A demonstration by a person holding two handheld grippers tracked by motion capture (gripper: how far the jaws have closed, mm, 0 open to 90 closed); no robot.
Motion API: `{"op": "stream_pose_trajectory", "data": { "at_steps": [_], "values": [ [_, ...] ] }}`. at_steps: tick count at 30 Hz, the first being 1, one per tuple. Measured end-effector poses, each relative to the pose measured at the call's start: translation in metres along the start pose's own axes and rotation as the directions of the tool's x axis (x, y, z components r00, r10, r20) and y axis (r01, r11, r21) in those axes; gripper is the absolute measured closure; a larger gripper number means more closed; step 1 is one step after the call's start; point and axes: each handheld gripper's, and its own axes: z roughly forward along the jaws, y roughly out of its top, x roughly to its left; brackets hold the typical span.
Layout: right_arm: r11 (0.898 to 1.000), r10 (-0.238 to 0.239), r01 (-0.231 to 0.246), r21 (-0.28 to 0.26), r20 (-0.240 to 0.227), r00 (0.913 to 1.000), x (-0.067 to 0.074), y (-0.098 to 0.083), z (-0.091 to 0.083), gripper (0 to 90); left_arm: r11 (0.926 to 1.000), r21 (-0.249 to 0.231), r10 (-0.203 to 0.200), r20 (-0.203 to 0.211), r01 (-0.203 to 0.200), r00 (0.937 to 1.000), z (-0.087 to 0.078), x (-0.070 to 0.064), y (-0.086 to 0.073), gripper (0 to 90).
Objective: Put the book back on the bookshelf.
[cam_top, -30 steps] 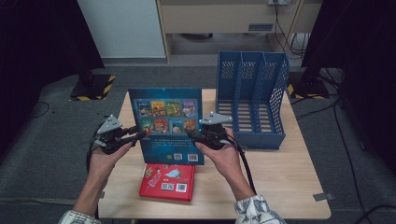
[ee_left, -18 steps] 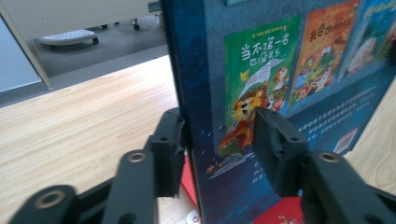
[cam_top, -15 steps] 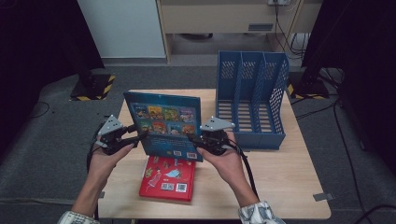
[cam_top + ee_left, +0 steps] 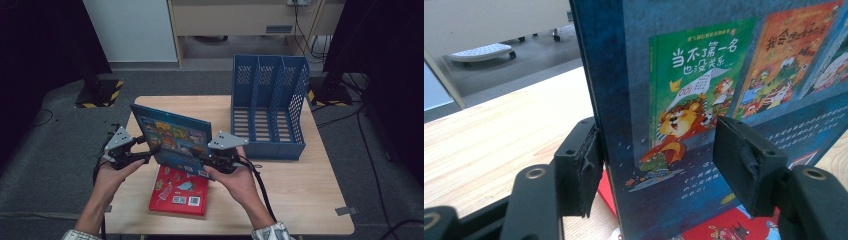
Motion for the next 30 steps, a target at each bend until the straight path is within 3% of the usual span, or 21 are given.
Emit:
{"op": "stream_pose_trajectory", "data": {
  "at_steps": [8,11,14,20,30],
  "values": [
    [0.998,-0.031,0.029,-0.061,-0.041,0.9987,0.006,0.015,0.005,74.7,1.0,0.005,-0.003,-0.021,0.004,0.9998,0.008,-0.005,-0.004,27.5],
    [0.998,-0.037,0.034,-0.06,-0.05,0.9981,0.008,0.017,0.005,76.2,0.9995,0.017,-0.026,-0.041,0.026,0.9988,0.011,-0.007,-0.011,22.9],
    [0.998,-0.039,0.036,-0.059,-0.049,0.998,0.01,0.017,0.005,76.0,0.9971,0.019,-0.072,-0.062,0.073,0.9955,0.013,-0.009,-0.022,19.5],
    [0.997,-0.031,0.027,-0.073,-0.056,0.9979,0.01,0.018,0.006,75.2,0.9947,0.009,-0.101,-0.058,0.102,0.9931,0.019,-0.016,-0.041,20.0],
    [0.991,-0.034,0.021,-0.136,-0.092,0.9952,0.012,0.031,0.005,72.3,0.9947,0.02,-0.1,-0.059,0.101,0.9932,0.024,-0.017,-0.045,21.6]
  ]
}}
